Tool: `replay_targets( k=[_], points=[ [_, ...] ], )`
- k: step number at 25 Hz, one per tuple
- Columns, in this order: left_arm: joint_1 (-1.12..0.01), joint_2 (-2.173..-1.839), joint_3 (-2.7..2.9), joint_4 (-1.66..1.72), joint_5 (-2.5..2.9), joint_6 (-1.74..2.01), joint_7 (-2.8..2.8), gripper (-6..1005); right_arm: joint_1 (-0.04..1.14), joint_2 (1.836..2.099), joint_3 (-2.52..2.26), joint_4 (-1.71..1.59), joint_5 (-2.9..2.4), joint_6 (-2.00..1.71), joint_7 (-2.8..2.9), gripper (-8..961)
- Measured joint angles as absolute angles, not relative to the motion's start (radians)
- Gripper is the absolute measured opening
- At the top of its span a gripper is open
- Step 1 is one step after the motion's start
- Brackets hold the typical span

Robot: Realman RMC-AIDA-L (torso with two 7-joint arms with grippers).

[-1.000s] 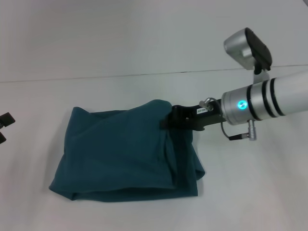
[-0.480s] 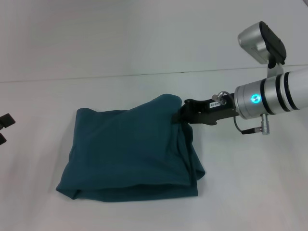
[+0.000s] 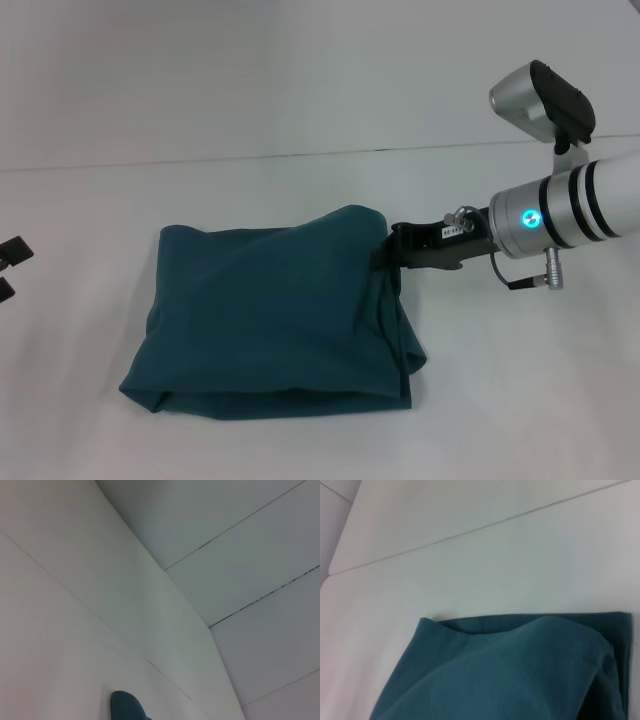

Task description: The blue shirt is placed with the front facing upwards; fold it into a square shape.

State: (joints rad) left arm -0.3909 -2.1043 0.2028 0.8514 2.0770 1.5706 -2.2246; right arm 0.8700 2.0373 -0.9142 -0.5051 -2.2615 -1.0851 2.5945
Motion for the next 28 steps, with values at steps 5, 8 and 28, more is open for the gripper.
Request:
replay_targets(
  k=[5, 8, 28],
  points=[
    [-0.391, -2.105, 0.203, 0.851, 2.077, 1.570, -2.226, 949, 0.867, 2.036, -0.913, -0.504, -2.290, -1.073, 2.596, 58],
    [-0.393, -2.106, 0.207, 0.851, 2.077, 1.569, -2.226, 949, 0.867, 2.037, -0.916, -0.503, -2.295, -1.059, 2.593, 59],
    [-0.390, -2.108, 0.207, 0.851, 2.077, 1.564, -2.226, 949, 0.843, 2.009, -0.900, -0.559, -2.267, -1.150, 2.624, 68]
  ],
)
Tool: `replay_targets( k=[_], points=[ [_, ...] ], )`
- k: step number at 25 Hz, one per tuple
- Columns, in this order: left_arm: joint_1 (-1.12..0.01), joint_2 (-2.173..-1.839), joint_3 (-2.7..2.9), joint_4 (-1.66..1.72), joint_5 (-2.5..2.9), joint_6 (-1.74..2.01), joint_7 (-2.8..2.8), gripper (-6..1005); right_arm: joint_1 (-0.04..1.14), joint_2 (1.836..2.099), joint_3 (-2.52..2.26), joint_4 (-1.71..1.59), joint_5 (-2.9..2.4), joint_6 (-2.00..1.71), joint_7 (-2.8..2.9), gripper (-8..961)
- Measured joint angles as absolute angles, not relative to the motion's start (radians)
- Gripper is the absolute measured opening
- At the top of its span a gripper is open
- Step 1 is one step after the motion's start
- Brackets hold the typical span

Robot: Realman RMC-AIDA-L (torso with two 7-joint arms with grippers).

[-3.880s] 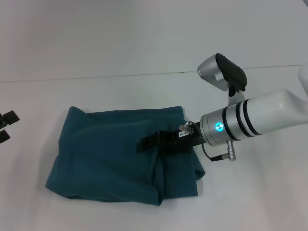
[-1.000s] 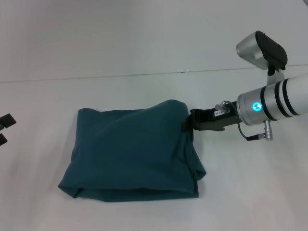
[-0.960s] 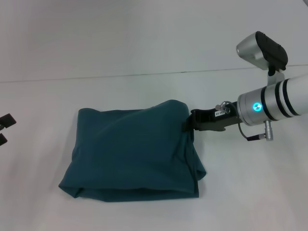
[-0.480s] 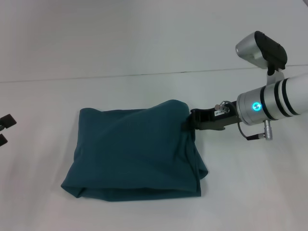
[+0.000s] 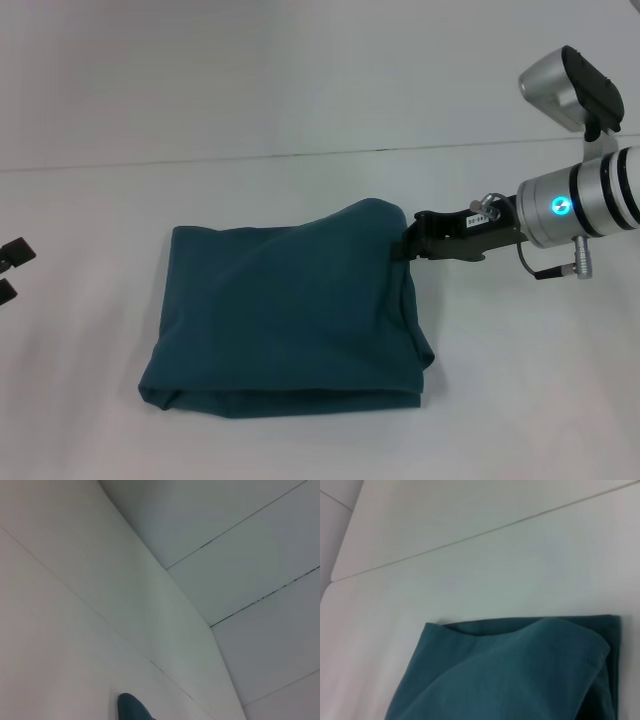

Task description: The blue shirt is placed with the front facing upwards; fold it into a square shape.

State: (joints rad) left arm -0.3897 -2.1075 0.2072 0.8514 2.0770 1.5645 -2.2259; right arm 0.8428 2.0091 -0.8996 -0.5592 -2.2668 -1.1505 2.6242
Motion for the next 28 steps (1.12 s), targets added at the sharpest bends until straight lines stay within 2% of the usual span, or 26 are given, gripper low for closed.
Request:
replay_targets(
  k=[11, 17, 20, 22, 26, 28],
  points=[
    [-0.390, -2.105, 0.208, 0.837, 2.077, 1.565, -2.227, 949, 0.851, 2.028, -0.928, -0.546, -2.313, -1.084, 2.612, 73],
    [-0.390, -2.105, 0.210, 0.837, 2.077, 1.565, -2.227, 949, 0.844, 2.019, -0.925, -0.568, -2.341, -1.071, 2.612, 76],
    [-0.393, -2.105, 0.210, 0.837, 2.077, 1.565, -2.227, 948, 0.841, 2.004, -0.920, -0.584, -2.348, -1.058, 2.614, 233],
    [-0.395, -2.105, 0.210, 0.837, 2.077, 1.566, -2.227, 948, 0.840, 1.984, -0.917, -0.588, -2.352, -1.043, 2.627, 337],
    [-0.397, -2.103, 0.208, 0.838, 2.076, 1.569, -2.231, 948, 0.846, 1.946, -0.881, -0.609, -2.326, -1.101, 2.646, 481],
    [-0.397, -2.102, 0.204, 0.838, 2.073, 1.569, -2.236, 948, 0.851, 1.940, -0.871, -0.642, -2.312, -1.161, 2.647, 553]
  ],
)
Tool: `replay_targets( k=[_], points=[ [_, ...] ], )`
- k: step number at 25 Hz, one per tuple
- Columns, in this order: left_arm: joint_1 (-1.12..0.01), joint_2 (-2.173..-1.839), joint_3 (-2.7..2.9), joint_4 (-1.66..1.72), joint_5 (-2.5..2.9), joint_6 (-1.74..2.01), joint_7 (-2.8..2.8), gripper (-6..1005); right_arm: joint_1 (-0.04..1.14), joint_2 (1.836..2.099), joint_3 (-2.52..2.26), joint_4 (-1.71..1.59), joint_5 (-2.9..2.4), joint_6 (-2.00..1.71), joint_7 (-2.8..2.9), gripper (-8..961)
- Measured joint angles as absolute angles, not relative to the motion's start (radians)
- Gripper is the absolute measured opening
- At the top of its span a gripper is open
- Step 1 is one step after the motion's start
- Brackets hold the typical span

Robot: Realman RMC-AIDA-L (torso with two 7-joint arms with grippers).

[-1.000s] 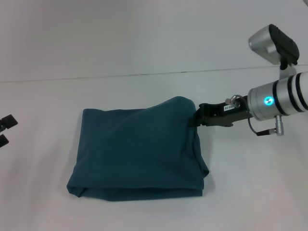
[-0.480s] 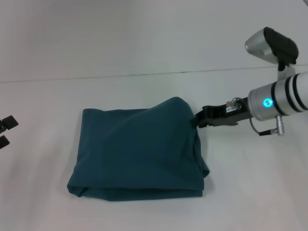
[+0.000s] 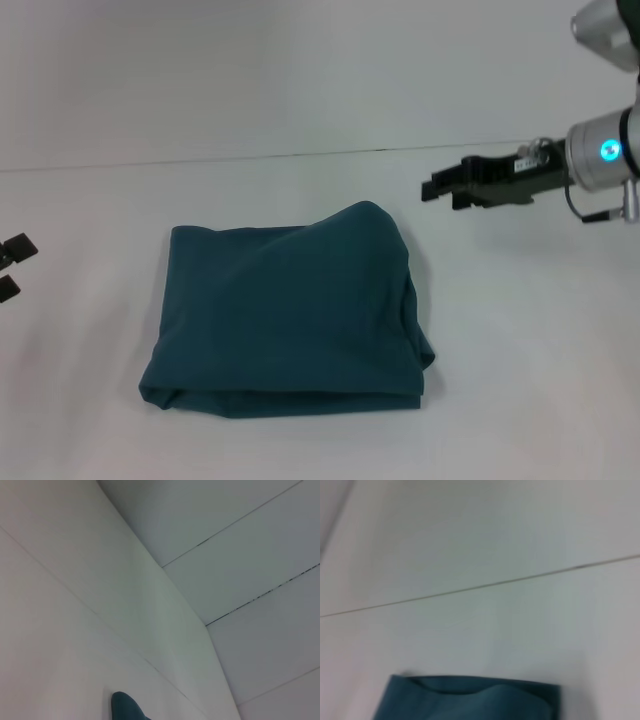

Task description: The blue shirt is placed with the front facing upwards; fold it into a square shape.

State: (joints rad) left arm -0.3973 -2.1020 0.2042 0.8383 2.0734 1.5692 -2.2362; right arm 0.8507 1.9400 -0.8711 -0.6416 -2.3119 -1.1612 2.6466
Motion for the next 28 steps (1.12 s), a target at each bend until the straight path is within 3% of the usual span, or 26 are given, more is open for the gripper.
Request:
replay_targets(
  k=[9, 17, 24, 28],
  points=[
    [-0.403, -2.090, 0.204, 0.847, 2.071, 1.574, -2.258, 948, 0.876, 1.957, -0.878, -0.666, -2.314, -1.221, 2.595, 556],
    [-0.407, -2.090, 0.208, 0.843, 2.071, 1.567, -2.260, 948, 0.919, 2.015, -0.880, -0.546, -2.308, -1.111, 2.560, 556],
    [-0.417, -2.096, 0.212, 0.839, 2.077, 1.551, -2.259, 949, 0.958, 2.086, -0.897, -0.442, -2.310, -0.891, 2.558, 555],
    [-0.420, -2.097, 0.215, 0.836, 2.082, 1.547, -2.259, 949, 0.995, 2.086, -0.955, -0.359, -2.329, -0.795, 2.573, 554]
  ],
)
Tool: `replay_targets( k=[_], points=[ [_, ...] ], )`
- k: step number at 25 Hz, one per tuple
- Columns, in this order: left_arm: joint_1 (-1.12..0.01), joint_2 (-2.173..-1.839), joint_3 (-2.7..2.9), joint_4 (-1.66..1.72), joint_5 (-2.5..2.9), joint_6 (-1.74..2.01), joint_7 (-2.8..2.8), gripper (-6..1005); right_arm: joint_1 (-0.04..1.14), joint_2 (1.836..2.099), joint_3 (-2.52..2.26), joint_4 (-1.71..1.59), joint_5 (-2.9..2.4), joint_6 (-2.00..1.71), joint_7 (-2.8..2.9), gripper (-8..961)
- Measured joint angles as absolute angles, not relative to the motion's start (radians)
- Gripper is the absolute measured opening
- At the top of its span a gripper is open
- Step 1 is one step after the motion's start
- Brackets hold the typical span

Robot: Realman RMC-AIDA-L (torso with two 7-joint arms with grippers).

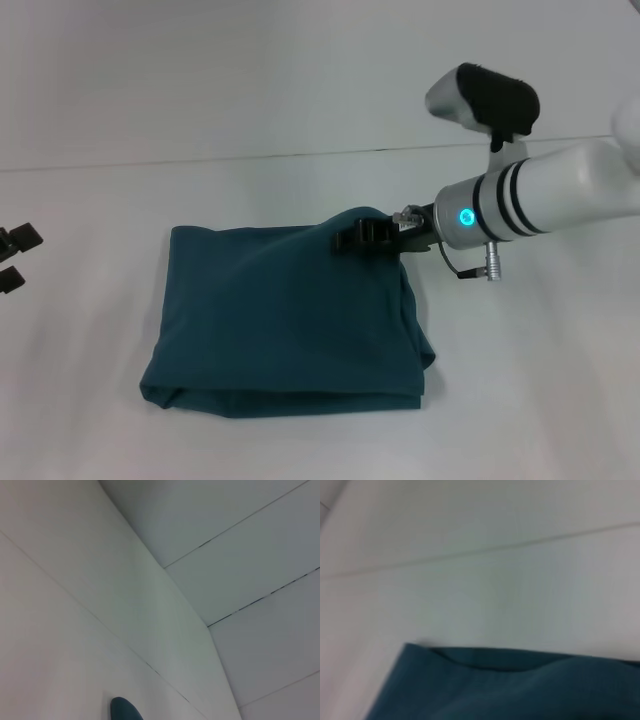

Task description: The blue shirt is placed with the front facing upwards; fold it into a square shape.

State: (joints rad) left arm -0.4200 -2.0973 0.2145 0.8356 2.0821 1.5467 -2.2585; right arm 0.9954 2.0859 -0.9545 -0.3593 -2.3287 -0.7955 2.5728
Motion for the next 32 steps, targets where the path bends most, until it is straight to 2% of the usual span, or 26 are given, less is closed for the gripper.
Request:
replay_targets(
  k=[8, 13, 16, 18, 22, 29, 32],
  points=[
    [-0.429, -2.091, 0.215, 0.827, 2.082, 1.540, -2.255, 949, 0.933, 2.062, -0.955, -0.567, -2.268, -1.008, 2.588, 553],
    [-0.429, -2.089, 0.232, 0.828, 2.088, 1.549, -2.263, 949, 0.897, 2.013, -0.933, -0.615, -2.213, -1.227, 2.585, 552],
    [-0.428, -2.086, 0.273, 0.841, 2.121, 1.556, -2.283, 949, 0.878, 1.994, -0.919, -0.609, -2.186, -1.340, 2.580, 552],
    [-0.429, -2.086, 0.280, 0.845, 2.139, 1.564, -2.286, 949, 0.870, 1.990, -0.916, -0.606, -2.176, -1.393, 2.577, 552],
    [-0.430, -2.086, 0.275, 0.848, 2.141, 1.574, -2.287, 949, 0.864, 1.991, -0.914, -0.564, -2.172, -1.476, 2.558, 553],
    [-0.436, -2.088, 0.315, 0.842, 2.143, 1.631, -2.290, 949, 0.840, 2.029, -0.917, -0.527, -2.176, -1.467, 2.531, 553],
    [-0.444, -2.094, 0.362, 0.832, 2.143, 1.653, -2.299, 948, 0.835, 2.031, -0.924, -0.527, -2.185, -1.455, 2.530, 554]
  ],
)
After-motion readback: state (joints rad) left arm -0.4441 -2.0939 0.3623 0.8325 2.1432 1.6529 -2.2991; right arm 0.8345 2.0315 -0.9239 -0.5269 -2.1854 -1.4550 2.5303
